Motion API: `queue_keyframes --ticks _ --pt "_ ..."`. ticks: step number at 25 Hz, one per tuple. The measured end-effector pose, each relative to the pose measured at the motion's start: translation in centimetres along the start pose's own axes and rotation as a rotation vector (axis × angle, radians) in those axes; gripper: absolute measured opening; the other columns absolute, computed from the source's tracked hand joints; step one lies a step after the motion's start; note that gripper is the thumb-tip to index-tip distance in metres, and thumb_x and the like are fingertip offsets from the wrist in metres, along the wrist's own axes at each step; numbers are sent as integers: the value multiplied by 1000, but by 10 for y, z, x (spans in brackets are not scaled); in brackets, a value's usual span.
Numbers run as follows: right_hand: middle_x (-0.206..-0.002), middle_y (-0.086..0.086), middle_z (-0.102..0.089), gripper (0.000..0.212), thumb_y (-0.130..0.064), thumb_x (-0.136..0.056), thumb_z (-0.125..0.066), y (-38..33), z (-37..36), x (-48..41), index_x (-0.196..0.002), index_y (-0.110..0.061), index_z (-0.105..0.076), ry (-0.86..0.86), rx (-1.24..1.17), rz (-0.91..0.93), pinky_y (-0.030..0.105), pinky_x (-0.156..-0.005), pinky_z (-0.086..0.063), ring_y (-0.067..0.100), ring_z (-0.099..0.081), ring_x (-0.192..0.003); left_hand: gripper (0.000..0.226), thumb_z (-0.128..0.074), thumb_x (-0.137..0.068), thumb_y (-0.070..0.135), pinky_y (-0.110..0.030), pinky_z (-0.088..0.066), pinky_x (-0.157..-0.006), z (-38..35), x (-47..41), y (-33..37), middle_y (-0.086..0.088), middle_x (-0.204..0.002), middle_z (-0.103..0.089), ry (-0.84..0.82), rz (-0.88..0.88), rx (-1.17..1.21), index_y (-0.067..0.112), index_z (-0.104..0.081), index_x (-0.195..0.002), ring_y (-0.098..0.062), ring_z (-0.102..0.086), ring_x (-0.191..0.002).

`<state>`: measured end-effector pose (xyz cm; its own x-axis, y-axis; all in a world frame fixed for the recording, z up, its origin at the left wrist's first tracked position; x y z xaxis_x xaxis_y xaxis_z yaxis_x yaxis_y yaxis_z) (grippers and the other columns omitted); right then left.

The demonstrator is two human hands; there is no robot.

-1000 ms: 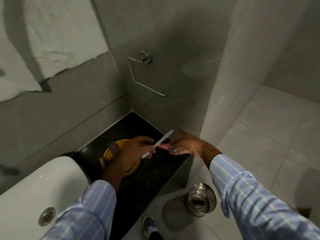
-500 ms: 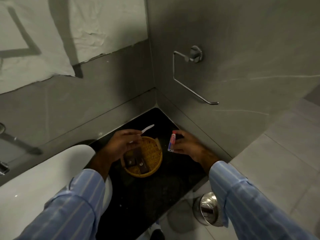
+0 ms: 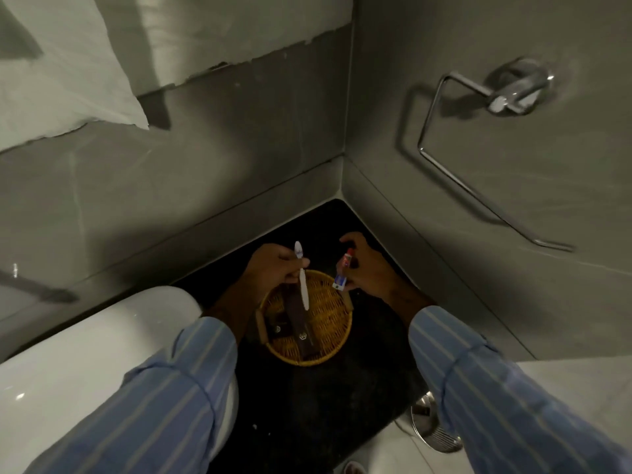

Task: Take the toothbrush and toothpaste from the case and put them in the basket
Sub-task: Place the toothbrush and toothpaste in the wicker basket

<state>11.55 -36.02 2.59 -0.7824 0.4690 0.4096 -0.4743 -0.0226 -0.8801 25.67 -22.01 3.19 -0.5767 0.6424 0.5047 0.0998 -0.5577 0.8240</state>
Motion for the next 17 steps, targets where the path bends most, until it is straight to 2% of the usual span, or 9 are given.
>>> queue_keyframes --ticks 2,5,8,12,15,17 --pt "-105 20 -63 46 1 -85 -70 3 -2 -12 -122 -16 -47 11 35 1 47 -70 -63 31 -69 -93 11 -79 -83 16 -28 -61 -72 -2 -18 -5 -13 -85 -74 17 2 -135 6 -74 -85 -22 -73 -80" --pt "-96 17 -65 30 -5 -84 -73 10 -7 -30 -107 -11 -55 28 68 29 35 -67 -64 25 -72 -86 32 -83 -77 19 -22 -54 -72 -6 -43 -7 -4 -99 -72 36 -54 -290 9 -70 -104 -16 -69 -88" --pt "-90 9 -68 26 -10 -86 -73 17 -13 -48 -107 -13 -58 39 150 35 41 -71 -64 22 -73 -84 39 -83 -76 22 -15 -44 -64 -12 -59 -11 1 -100 -67 11 -112 -402 16 -64 -110 -7 -62 -83" --pt "-96 14 -70 24 -8 -84 -74 28 -13 -61 -105 -8 -62 74 177 -7 41 -73 -63 24 -72 -86 43 -80 -80 22 -21 -45 -75 -22 -69 -21 -5 -109 -71 -35 -119 -433 16 -63 -118 -17 -66 -98" --pt "-89 4 -69 19 -10 -83 -74 28 -21 -66 -99 -9 -65 49 259 6 17 -63 -56 11 -69 -78 48 -79 -81 22 -18 -45 -78 -21 -74 -22 -7 -115 -71 -40 -135 -453 15 -62 -125 -19 -66 -105" --pt "-88 0 -69 18 -11 -82 -75 30 -27 -68 -97 -10 -66 33 298 -10 9 -57 -50 4 -66 -76 50 -79 -81 22 -25 -47 -86 -19 -77 -24 -9 -118 -70 -36 -122 -487 13 -61 -127 -23 -65 -110"
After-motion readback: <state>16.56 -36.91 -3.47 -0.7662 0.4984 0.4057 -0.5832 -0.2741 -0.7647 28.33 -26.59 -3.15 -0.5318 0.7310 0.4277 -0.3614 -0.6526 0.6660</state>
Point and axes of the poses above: each hand's wrist, its own x-axis away from the middle knuckle, its own z-axis out of the back of the hand, y = z × x, the point moved 10 cm from there along -x, towards the middle knuckle
